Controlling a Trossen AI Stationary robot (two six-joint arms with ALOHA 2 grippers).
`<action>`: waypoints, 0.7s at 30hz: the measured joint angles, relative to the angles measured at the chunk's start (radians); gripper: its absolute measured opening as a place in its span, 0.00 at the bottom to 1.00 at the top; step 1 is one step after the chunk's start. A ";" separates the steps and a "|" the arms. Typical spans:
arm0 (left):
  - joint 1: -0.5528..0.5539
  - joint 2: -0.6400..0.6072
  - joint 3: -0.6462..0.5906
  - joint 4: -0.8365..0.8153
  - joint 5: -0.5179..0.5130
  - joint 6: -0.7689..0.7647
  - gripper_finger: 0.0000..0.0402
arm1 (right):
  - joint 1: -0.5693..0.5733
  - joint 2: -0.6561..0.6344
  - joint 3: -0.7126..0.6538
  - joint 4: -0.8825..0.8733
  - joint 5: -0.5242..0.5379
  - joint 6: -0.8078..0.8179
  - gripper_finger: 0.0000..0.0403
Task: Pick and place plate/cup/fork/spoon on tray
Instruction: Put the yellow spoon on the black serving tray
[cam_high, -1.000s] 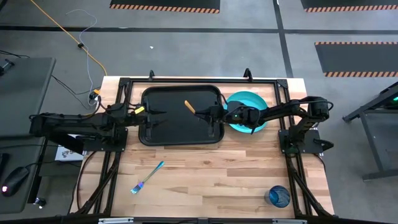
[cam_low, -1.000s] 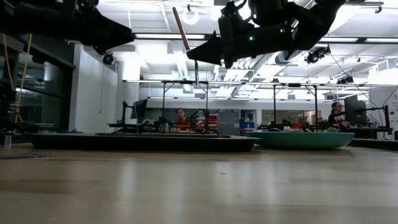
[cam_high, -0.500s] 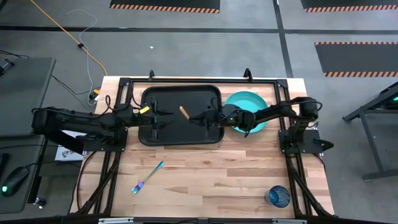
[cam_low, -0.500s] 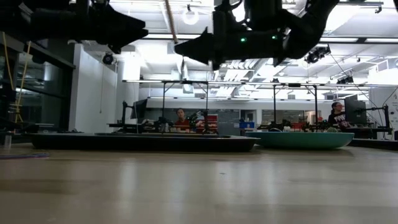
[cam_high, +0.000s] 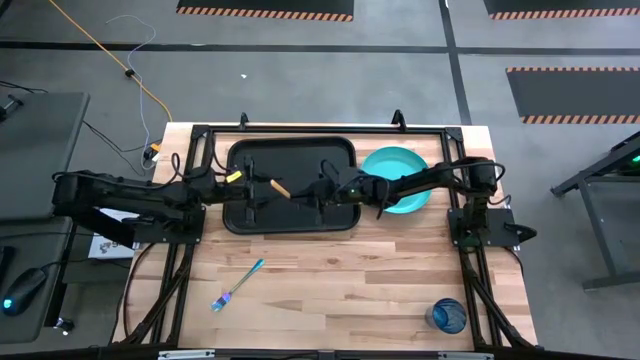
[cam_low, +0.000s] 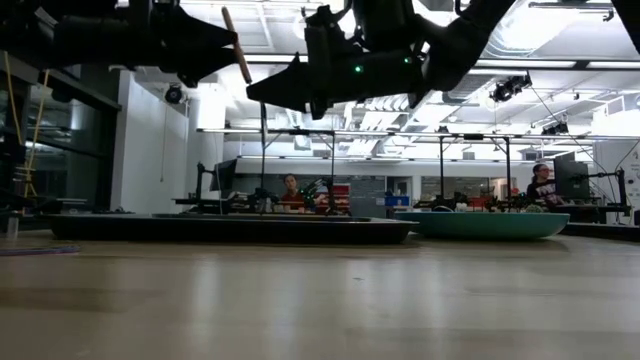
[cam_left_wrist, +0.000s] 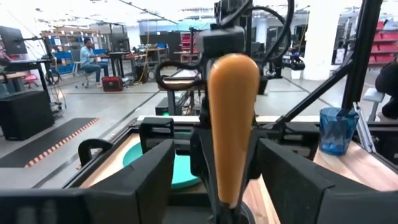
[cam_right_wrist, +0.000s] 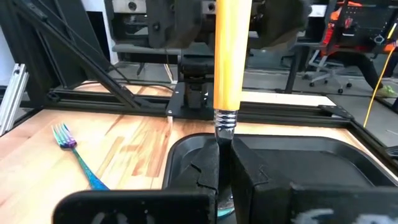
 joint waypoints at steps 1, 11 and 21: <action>0.000 0.000 0.000 0.004 0.000 -0.005 0.57 | 0.000 0.000 0.000 0.000 0.002 0.000 0.00; -0.001 0.018 0.000 0.055 0.006 -0.061 0.53 | 0.000 0.001 0.000 0.020 0.026 0.005 0.00; -0.001 0.171 -0.001 0.260 -0.023 -0.089 0.47 | 0.002 0.001 0.000 0.043 0.055 0.027 0.00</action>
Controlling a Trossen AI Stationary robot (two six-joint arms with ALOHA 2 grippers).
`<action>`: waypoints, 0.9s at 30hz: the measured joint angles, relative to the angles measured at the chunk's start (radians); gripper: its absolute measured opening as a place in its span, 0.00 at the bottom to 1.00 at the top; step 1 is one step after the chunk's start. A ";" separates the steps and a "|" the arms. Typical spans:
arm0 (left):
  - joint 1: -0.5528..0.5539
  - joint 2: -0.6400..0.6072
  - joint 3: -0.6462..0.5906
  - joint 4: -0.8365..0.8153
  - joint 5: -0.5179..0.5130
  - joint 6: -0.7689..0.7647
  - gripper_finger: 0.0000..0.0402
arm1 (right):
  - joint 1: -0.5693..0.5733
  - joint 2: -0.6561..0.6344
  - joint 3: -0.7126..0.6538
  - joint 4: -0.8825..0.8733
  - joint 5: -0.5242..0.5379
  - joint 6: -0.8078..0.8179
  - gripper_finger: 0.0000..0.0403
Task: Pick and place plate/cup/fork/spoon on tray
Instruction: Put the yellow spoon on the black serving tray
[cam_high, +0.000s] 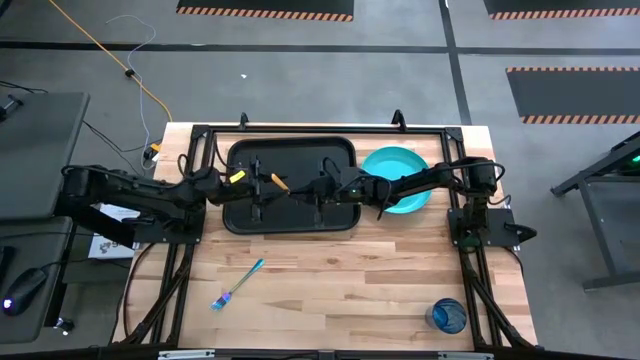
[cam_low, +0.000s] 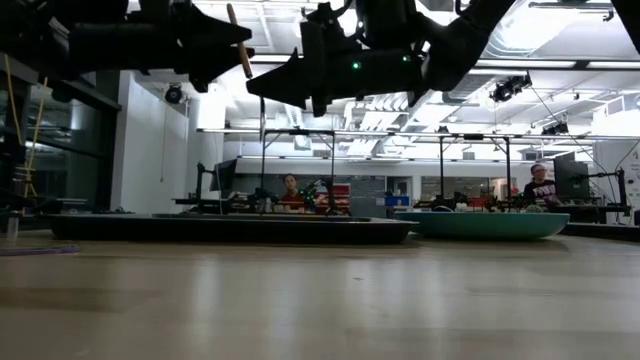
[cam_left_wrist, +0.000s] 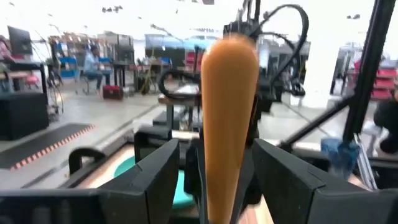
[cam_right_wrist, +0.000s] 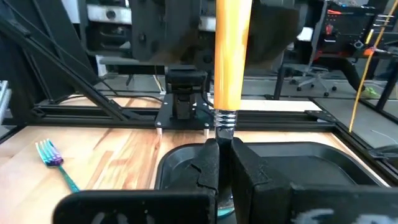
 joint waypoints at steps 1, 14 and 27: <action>0.000 0.008 0.000 0.016 -0.007 0.000 0.47 | 0.002 0.000 0.000 -0.004 0.010 0.000 0.00; -0.014 0.028 0.000 0.032 -0.080 0.000 0.25 | 0.020 0.000 0.000 0.003 0.083 -0.008 0.00; -0.015 -0.001 0.000 -0.018 -0.063 0.058 0.14 | 0.021 0.000 0.002 -0.015 0.101 0.004 0.08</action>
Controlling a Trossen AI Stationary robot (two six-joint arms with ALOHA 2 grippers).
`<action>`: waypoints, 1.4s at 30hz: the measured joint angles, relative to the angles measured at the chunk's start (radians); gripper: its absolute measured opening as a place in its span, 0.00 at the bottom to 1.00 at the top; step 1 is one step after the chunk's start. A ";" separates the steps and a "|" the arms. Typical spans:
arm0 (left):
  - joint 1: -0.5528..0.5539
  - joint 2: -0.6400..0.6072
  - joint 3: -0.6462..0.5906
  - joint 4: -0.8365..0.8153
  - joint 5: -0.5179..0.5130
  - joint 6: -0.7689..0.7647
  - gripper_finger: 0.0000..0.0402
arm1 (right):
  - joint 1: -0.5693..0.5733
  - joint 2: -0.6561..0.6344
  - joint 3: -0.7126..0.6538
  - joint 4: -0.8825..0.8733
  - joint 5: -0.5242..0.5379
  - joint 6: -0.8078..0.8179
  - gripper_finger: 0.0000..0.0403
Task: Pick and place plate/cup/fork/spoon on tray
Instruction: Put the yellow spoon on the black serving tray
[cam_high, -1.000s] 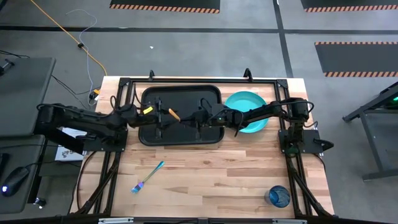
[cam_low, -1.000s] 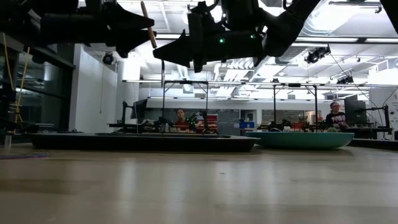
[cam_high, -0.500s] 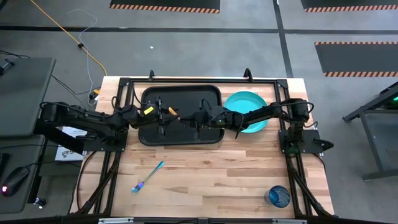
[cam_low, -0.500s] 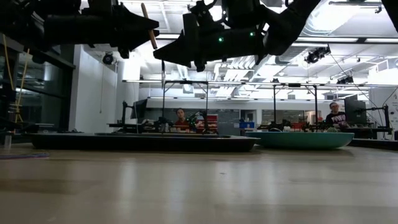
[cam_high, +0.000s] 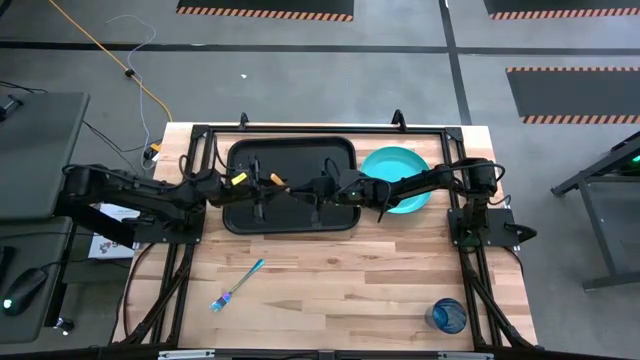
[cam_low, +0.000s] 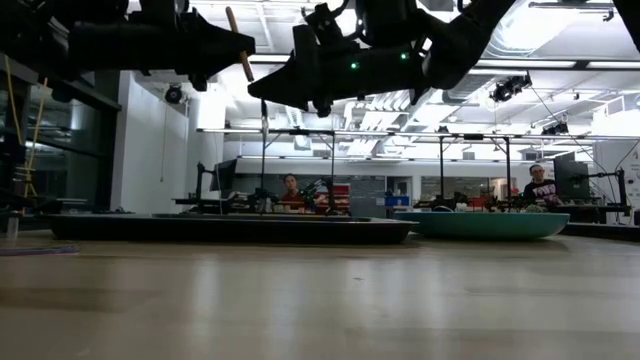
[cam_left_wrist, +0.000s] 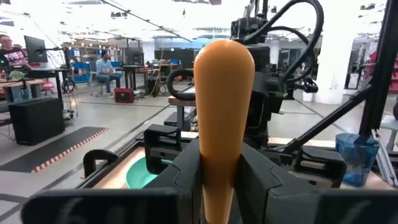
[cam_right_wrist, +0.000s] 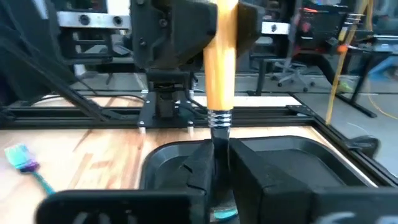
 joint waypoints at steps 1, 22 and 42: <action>0.001 -0.014 0.000 -0.016 -0.008 0.006 0.14 | 0.000 0.000 0.000 -0.007 0.016 0.003 0.11; 0.001 -0.176 -0.131 0.054 -0.396 -0.057 0.14 | 0.061 -0.030 0.068 -0.188 0.487 -0.050 0.44; 0.000 -0.079 -0.182 0.295 -0.381 -0.109 0.14 | 0.087 0.203 0.345 -0.261 0.621 -0.113 0.44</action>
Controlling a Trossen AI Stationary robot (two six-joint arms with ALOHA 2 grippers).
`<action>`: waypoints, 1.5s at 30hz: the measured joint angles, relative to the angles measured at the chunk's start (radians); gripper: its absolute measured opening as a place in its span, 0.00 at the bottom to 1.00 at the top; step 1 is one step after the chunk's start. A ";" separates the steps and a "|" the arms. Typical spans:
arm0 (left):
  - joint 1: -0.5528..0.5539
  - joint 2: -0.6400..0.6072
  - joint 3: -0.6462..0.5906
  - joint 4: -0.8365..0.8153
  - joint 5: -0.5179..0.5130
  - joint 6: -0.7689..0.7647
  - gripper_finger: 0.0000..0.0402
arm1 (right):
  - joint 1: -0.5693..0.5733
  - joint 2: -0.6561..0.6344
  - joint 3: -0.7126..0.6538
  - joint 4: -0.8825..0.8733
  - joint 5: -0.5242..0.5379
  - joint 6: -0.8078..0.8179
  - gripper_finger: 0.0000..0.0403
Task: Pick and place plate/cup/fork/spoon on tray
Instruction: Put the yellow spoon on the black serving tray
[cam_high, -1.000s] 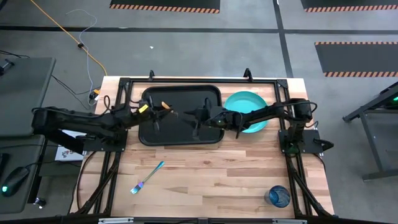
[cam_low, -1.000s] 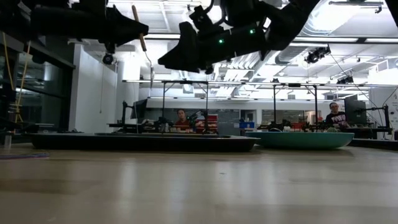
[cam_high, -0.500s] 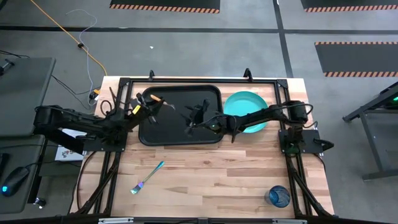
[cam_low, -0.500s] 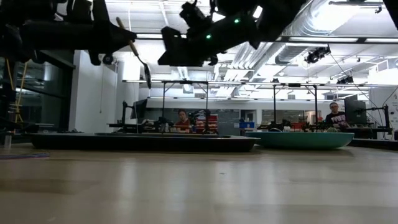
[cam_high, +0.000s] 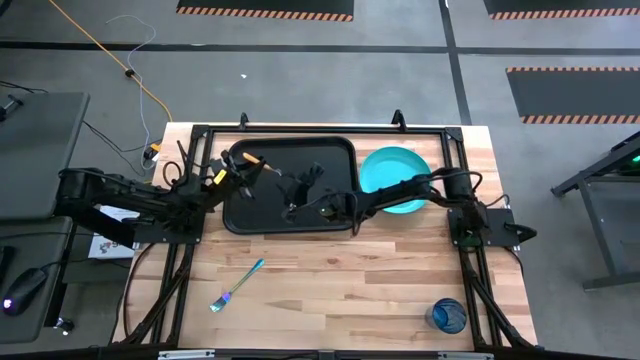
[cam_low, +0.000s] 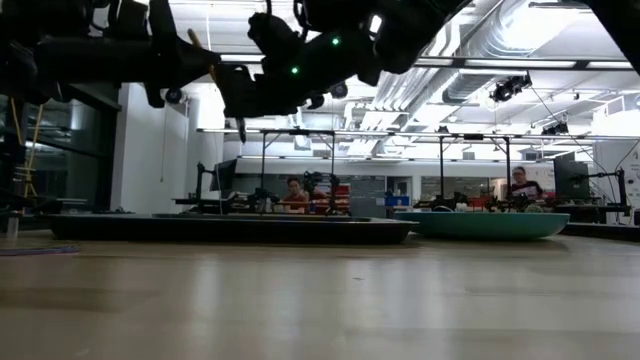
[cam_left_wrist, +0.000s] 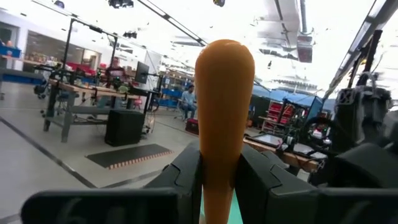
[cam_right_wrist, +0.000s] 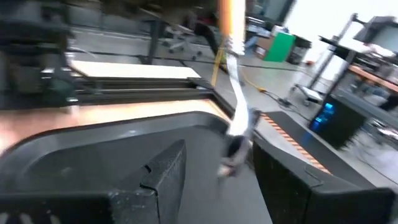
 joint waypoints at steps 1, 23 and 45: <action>-0.001 0.000 0.000 0.003 0.002 -0.001 0.14 | -0.002 0.003 0.000 0.000 0.017 0.011 0.44; -0.017 -0.001 0.000 0.009 -0.002 -0.018 0.14 | -0.010 0.007 -0.007 0.017 0.091 0.065 0.08; -0.018 -0.027 0.000 -0.005 0.056 0.113 0.46 | -0.022 0.004 -0.008 -0.184 0.283 0.030 0.00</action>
